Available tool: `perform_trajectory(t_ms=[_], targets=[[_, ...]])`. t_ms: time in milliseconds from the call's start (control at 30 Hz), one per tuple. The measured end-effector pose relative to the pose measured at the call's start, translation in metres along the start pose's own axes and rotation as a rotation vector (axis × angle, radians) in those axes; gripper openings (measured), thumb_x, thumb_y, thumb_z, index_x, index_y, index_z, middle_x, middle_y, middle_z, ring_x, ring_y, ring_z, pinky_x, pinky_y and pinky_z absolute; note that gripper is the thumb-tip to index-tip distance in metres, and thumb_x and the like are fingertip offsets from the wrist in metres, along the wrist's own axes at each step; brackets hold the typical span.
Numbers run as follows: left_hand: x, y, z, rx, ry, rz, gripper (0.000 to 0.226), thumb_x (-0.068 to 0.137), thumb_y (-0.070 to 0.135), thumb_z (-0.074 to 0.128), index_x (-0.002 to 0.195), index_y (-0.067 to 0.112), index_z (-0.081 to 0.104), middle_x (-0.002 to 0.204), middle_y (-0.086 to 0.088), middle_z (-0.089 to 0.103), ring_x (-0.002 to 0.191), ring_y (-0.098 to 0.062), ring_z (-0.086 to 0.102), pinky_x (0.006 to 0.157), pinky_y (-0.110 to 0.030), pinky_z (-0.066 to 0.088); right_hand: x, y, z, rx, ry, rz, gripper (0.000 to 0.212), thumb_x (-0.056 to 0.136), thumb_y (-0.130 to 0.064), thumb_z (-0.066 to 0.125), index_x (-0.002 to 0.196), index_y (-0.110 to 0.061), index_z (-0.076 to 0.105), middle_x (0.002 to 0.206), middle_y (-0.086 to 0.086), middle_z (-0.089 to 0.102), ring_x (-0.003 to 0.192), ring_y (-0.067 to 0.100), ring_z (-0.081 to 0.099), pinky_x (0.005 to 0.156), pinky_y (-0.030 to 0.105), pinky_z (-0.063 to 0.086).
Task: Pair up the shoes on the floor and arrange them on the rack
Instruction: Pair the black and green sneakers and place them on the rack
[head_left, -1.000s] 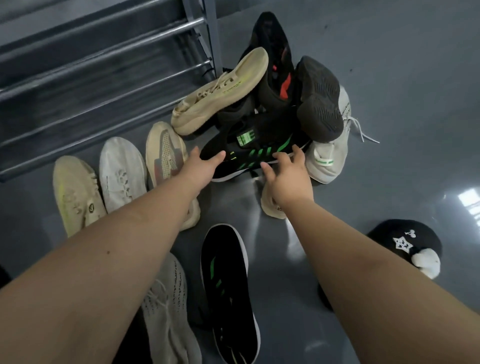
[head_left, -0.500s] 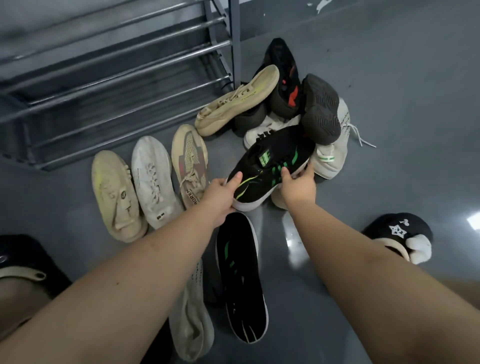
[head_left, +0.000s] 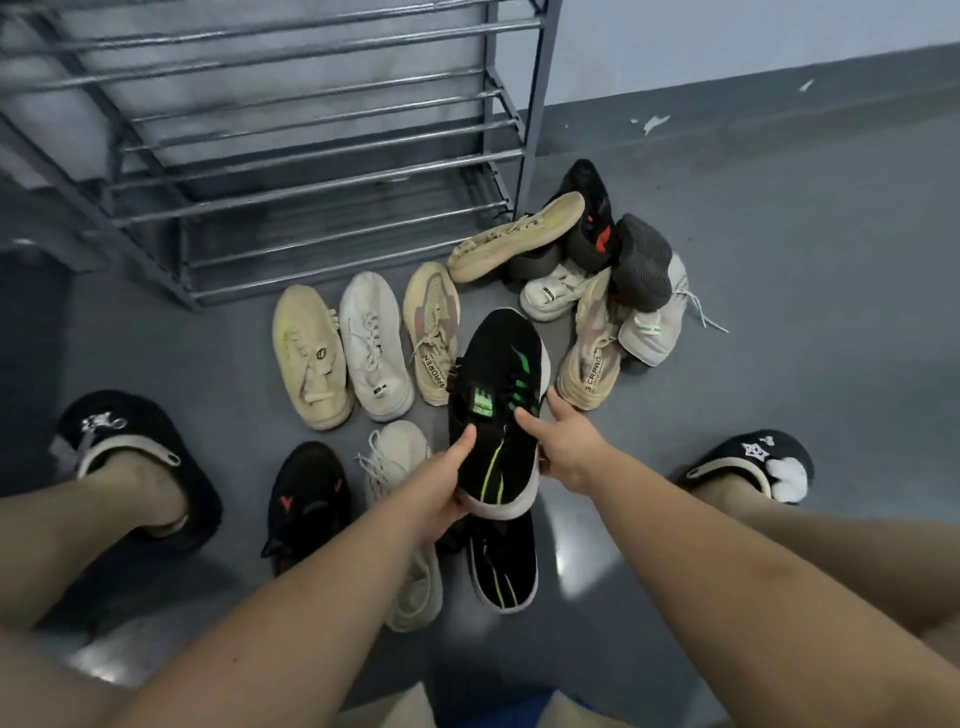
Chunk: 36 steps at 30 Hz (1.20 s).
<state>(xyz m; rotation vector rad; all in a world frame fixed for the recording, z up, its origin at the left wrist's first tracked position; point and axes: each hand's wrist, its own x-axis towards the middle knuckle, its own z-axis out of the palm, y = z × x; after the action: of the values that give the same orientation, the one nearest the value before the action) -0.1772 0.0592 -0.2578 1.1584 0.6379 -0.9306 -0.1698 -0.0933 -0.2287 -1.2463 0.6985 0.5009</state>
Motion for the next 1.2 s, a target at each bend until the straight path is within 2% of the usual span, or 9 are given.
perform_trajectory(t_ms=[167, 267, 367, 500, 733, 833, 967, 1133, 1200], targets=[[-0.023, -0.019, -0.023, 0.073, 0.053, 0.036, 0.051, 0.088, 0.044, 0.058, 0.129, 0.014, 0.054, 0.116, -0.006, 0.066, 0.110, -0.025, 0.061, 0.093, -0.036, 0.048, -0.044, 0.022, 0.016, 0.037, -0.077, 0.018, 0.049, 0.096, -0.010, 0.052, 0.136, -0.035, 0.038, 0.102, -0.003, 0.062, 0.089, 0.014, 0.061, 0.075, 0.031, 0.053], [-0.035, -0.031, -0.024, 0.038, 0.070, 0.088, 0.041, 0.091, 0.036, 0.057, 0.124, 0.012, 0.056, 0.102, -0.005, 0.068, 0.102, -0.024, 0.062, 0.081, -0.032, 0.051, -0.055, 0.040, 0.024, 0.013, -0.090, 0.094, 0.035, 0.091, -0.022, 0.062, 0.124, -0.020, 0.052, 0.100, 0.000, 0.068, 0.087, 0.013, 0.066, 0.066, 0.026, 0.055], [-0.039, -0.037, -0.022, 0.024, 0.082, 0.120, 0.045, 0.090, 0.036, 0.058, 0.126, 0.009, 0.054, 0.105, -0.006, 0.067, 0.105, -0.025, 0.062, 0.079, -0.030, 0.052, -0.055, 0.051, 0.027, -0.110, -0.066, 0.150, 0.047, 0.081, -0.025, 0.074, 0.120, -0.006, 0.057, 0.105, 0.008, 0.069, 0.096, 0.021, 0.067, 0.080, 0.031, 0.054], [-0.043, -0.039, -0.023, 0.025, 0.052, 0.113, 0.041, 0.093, 0.035, 0.054, 0.125, 0.011, 0.055, 0.102, -0.004, 0.066, 0.106, -0.024, 0.061, 0.085, -0.031, 0.050, -0.049, 0.051, 0.020, -0.146, -0.096, 0.171, 0.055, 0.077, -0.019, 0.077, 0.125, -0.007, 0.055, 0.112, 0.011, 0.069, 0.098, 0.024, 0.067, 0.079, 0.035, 0.055], [-0.039, -0.036, -0.019, 0.154, 0.075, 0.030, 0.048, 0.092, 0.050, 0.048, 0.125, 0.015, 0.054, 0.109, -0.001, 0.063, 0.092, -0.013, 0.059, 0.067, -0.023, 0.046, -0.037, 0.058, 0.012, -0.134, -0.044, 0.160, 0.050, 0.081, -0.011, 0.072, 0.127, -0.003, 0.054, 0.111, 0.014, 0.067, 0.096, 0.027, 0.065, 0.077, 0.033, 0.053], [-0.028, -0.036, -0.020, 0.349, 0.134, -0.021, 0.063, 0.091, 0.058, 0.042, 0.133, 0.012, 0.050, 0.124, -0.006, 0.059, 0.106, -0.020, 0.057, 0.085, -0.031, 0.048, -0.033, 0.064, -0.003, -0.171, 0.043, 0.146, 0.059, 0.079, -0.010, 0.074, 0.132, -0.007, 0.049, 0.118, 0.013, 0.065, 0.097, 0.026, 0.065, 0.075, 0.031, 0.054], [-0.019, -0.048, -0.031, 0.634, 0.164, -0.085, 0.071, 0.091, 0.061, 0.038, 0.135, 0.006, 0.048, 0.133, -0.019, 0.053, 0.121, -0.034, 0.052, 0.106, -0.044, 0.040, -0.030, 0.069, -0.048, -0.276, 0.191, 0.134, 0.067, 0.075, -0.009, 0.078, 0.134, -0.006, 0.047, 0.122, 0.013, 0.063, 0.107, 0.031, 0.062, 0.095, 0.043, 0.050], [-0.010, -0.068, -0.030, 0.612, 0.171, -0.141, 0.057, 0.094, 0.046, 0.048, 0.129, 0.002, 0.051, 0.120, -0.016, 0.060, 0.090, -0.022, 0.055, 0.079, -0.032, 0.046, -0.025, 0.080, -0.091, -0.233, 0.249, 0.217, 0.055, 0.076, -0.005, 0.076, 0.127, -0.005, 0.056, 0.114, 0.018, 0.066, 0.102, 0.034, 0.064, 0.095, 0.046, 0.049], [-0.008, -0.073, -0.027, 0.596, 0.146, -0.192, 0.054, 0.095, 0.043, 0.048, 0.133, 0.005, 0.047, 0.118, -0.012, 0.057, 0.092, -0.019, 0.050, 0.078, -0.029, 0.042, -0.023, 0.086, -0.092, -0.200, 0.224, 0.267, 0.050, 0.078, -0.002, 0.073, 0.125, -0.004, 0.056, 0.116, 0.019, 0.066, 0.103, 0.035, 0.064, 0.090, 0.044, 0.050]])
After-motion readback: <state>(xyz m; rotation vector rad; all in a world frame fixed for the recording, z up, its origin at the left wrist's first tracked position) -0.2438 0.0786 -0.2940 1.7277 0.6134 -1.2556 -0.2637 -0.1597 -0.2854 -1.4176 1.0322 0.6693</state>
